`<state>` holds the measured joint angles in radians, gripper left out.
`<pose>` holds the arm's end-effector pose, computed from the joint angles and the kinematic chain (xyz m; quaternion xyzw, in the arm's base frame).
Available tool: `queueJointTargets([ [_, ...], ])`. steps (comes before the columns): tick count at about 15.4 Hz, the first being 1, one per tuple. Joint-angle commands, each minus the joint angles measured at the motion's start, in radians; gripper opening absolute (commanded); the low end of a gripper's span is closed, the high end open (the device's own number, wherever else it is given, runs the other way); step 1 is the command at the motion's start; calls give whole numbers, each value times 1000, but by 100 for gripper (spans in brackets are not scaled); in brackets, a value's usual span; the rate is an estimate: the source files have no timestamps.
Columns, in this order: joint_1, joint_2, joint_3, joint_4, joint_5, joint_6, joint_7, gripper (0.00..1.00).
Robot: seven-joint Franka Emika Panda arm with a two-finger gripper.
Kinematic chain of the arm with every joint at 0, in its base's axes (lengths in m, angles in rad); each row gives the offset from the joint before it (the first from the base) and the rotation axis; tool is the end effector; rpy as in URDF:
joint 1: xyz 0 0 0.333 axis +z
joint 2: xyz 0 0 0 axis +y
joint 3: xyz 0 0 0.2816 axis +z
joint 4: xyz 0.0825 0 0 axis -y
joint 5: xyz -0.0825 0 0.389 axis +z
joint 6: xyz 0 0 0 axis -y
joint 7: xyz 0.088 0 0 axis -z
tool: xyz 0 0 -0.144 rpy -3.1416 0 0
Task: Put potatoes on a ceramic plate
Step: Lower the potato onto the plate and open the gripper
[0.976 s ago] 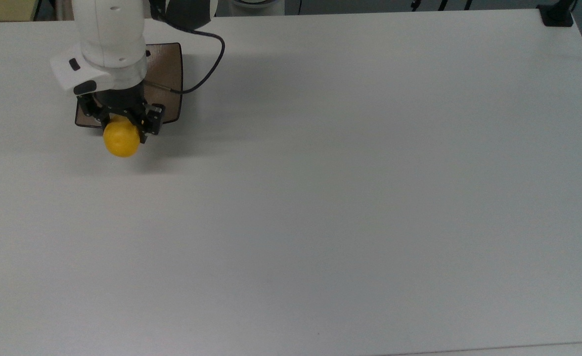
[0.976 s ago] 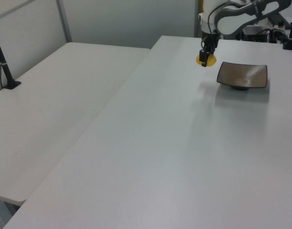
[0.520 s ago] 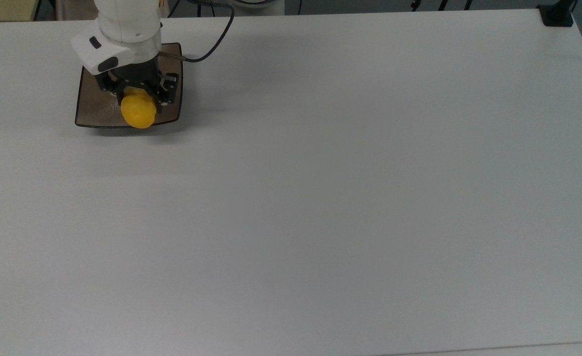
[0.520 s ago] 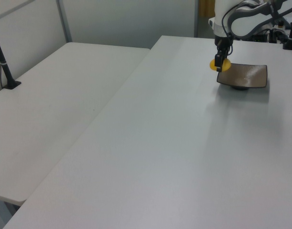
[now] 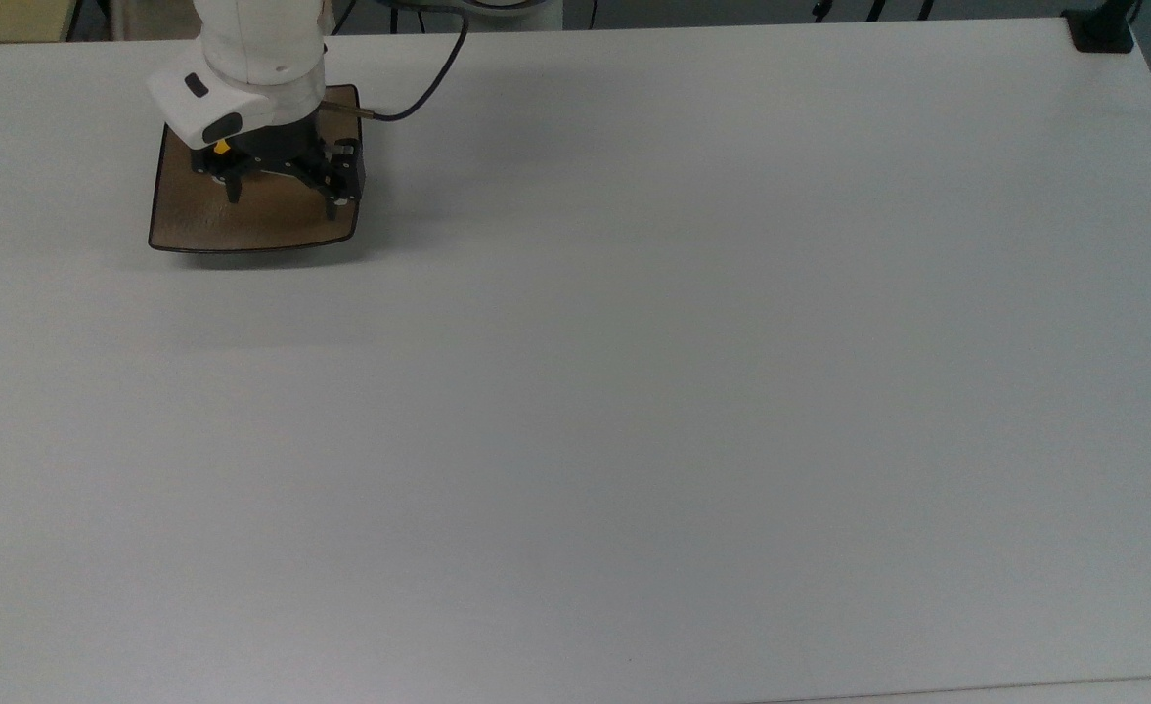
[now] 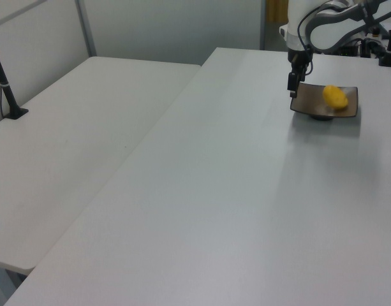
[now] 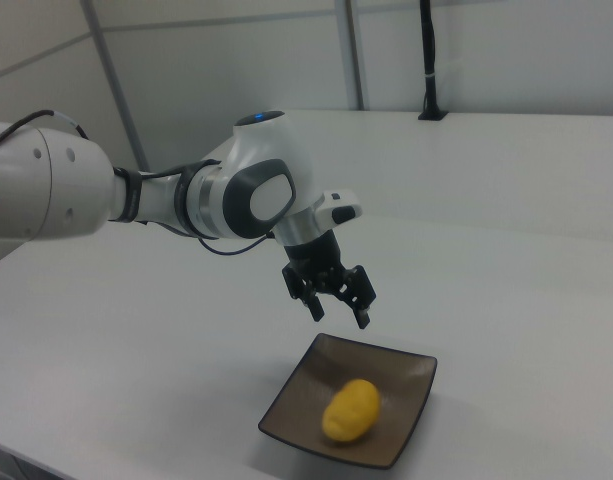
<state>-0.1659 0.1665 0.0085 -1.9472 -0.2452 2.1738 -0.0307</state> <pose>0.5912 -0.1108 0.3300 0.9943 0.0033 0.0201 0.1044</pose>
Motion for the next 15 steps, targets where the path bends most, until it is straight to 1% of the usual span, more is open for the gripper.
queueJointTargets([
  [1,5,-24,1,-12,12,-23,-20,99],
  [4,6,-36,1,-7,12,-71,-8,100],
  [6,8,-50,1,17,20,-117,2,100],
  [7,8,-62,1,28,44,-132,14,100],
  [9,23,-87,1,45,122,-140,20,100],
  [10,31,-100,1,48,145,-150,20,100],
  [13,66,-133,1,66,194,-210,23,100],
  [15,97,-162,1,66,227,-233,57,100],
])
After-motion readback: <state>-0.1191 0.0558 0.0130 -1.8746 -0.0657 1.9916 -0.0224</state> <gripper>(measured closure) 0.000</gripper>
